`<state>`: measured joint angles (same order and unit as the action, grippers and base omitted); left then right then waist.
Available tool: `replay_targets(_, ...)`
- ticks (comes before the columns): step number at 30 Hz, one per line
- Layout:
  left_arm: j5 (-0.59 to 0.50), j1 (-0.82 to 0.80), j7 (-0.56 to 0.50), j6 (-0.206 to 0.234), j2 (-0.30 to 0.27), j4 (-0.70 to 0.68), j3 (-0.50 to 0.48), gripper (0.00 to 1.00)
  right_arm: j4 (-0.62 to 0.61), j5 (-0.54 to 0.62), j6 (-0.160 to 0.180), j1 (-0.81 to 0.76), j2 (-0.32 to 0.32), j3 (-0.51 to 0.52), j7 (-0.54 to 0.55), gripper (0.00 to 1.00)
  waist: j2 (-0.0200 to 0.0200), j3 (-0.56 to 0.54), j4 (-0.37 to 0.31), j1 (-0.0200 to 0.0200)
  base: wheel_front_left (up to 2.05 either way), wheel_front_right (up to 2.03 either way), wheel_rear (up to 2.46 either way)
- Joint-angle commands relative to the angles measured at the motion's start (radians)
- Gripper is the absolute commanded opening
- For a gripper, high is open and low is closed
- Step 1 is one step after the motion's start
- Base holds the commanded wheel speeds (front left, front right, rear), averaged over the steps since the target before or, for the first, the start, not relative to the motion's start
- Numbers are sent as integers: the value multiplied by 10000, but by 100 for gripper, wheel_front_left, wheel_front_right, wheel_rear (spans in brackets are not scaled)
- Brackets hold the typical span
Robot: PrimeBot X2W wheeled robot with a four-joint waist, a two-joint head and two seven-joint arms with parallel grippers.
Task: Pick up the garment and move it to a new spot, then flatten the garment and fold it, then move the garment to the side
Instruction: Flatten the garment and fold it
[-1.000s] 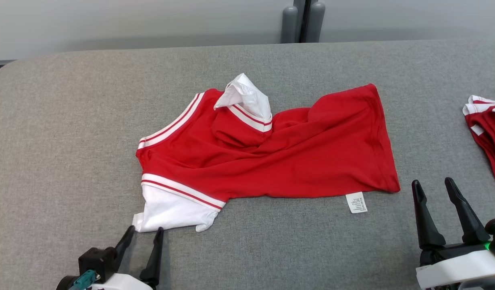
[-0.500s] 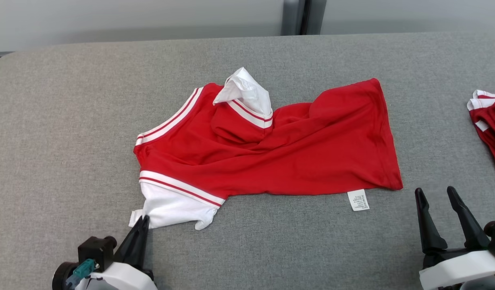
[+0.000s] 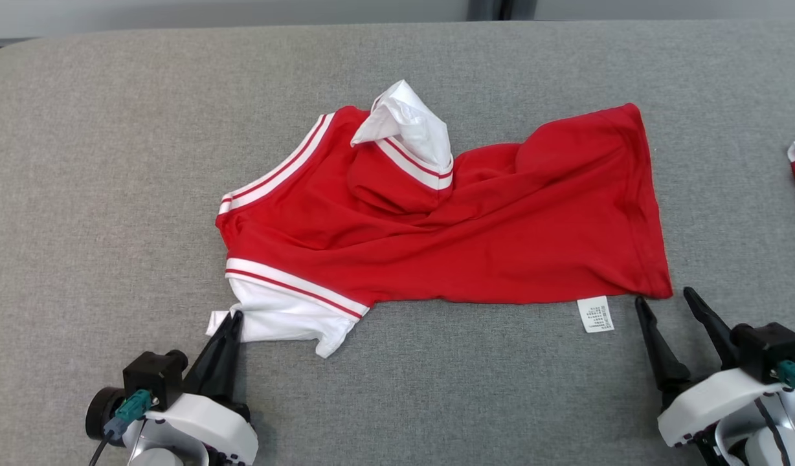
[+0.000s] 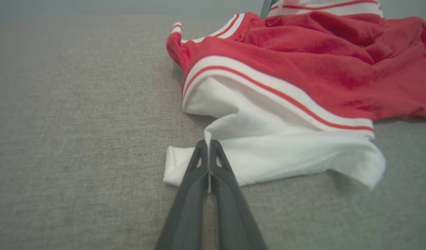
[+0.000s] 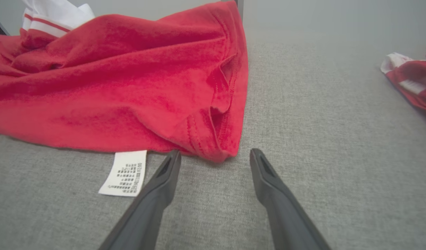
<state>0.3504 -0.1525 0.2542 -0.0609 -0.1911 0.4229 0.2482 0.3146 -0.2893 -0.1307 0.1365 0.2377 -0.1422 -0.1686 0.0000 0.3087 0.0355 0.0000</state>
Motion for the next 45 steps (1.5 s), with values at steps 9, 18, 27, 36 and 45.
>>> replay_targets(9,-74,-273,95,-46,9,-260,-56,0,859,95,-3,777,442,-784,-373,0,0,73,89,0,0,0,0)
replay_targets(18,-37,-310,106,213,-161,-1515,-527,0,29,-647,-3,654,369,-863,-632,0,0,-112,-3,0,0,0,0)
replay_targets(27,-260,-1098,-154,563,-645,-3678,-929,0,-2240,-1801,-3,522,302,-320,-300,0,0,-348,-157,0,0,0,0)
replay_targets(36,-389,-3130,-917,553,-1120,-5319,-1140,0,-4437,-2826,-5,1451,501,448,607,0,0,-689,-303,0,0,0,0)
replay_targets(45,-249,-5458,-2102,311,-1621,-5996,-1209,0,-5514,-3606,-5,3015,514,1098,1290,0,0,-1328,-580,0,0,0,0)
